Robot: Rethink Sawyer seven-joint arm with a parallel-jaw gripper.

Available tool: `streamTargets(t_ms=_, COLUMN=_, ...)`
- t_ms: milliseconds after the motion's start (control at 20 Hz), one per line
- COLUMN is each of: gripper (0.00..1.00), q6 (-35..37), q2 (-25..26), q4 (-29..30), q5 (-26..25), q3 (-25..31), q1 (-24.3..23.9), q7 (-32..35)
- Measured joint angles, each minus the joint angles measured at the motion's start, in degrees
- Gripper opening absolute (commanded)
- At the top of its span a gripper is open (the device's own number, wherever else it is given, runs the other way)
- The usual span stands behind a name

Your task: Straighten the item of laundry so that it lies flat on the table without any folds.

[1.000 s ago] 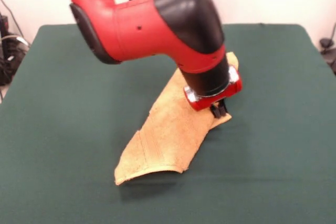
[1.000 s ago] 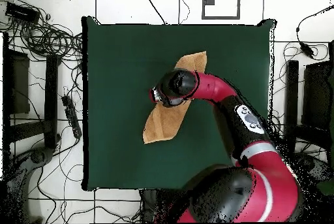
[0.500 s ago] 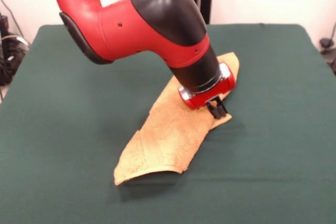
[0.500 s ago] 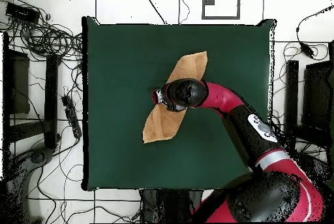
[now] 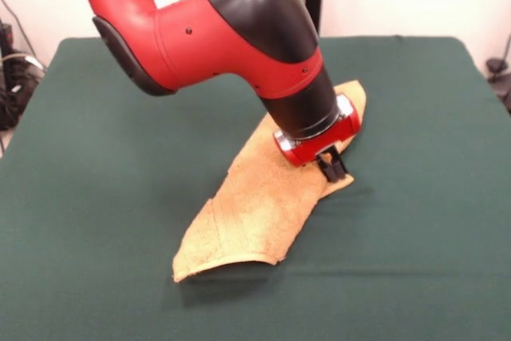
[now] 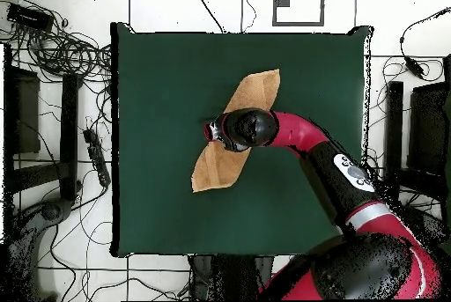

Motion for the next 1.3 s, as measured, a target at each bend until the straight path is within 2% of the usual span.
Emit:
streamTargets(t_ms=350, gripper=0.00, q6=-1.5, q2=0.1, q4=0.0, q5=-1.8, q3=1.1, q1=-0.2, q7=0.0)
streamTargets(t_ms=500, gripper=0.00, q6=-5.0, q2=0.6, q4=-0.3, q5=-2.9, q3=2.3, q1=-0.2, q7=0.0)
streamTargets(t_ms=550, gripper=0.00, q6=-9.5, q2=1.4, q4=-0.7, q5=-3.7, q3=3.2, q1=-0.1, q7=0.0)
streamTargets(t_ms=700, gripper=0.00, q6=-15.9, q2=2.4, q4=-1.3, q5=-4.7, q3=4.0, q1=0.2, q7=0.0)
streamTargets(t_ms=1000, gripper=0.00, q6=-36.8, q2=7.0, q4=-4.2, q5=-8.4, q3=4.7, q1=2.6, q7=0.0)
streamTargets(t_ms=1100, gripper=0.00, q6=-41.5, q2=8.3, q4=-5.0, q5=-9.0, q3=4.7, q1=3.6, q7=0.0)
streamTargets(t_ms=1300, gripper=0.00, q6=-45.0, q2=9.8, q4=-6.5, q5=-9.1, q3=4.7, q1=5.6, q7=0.0)
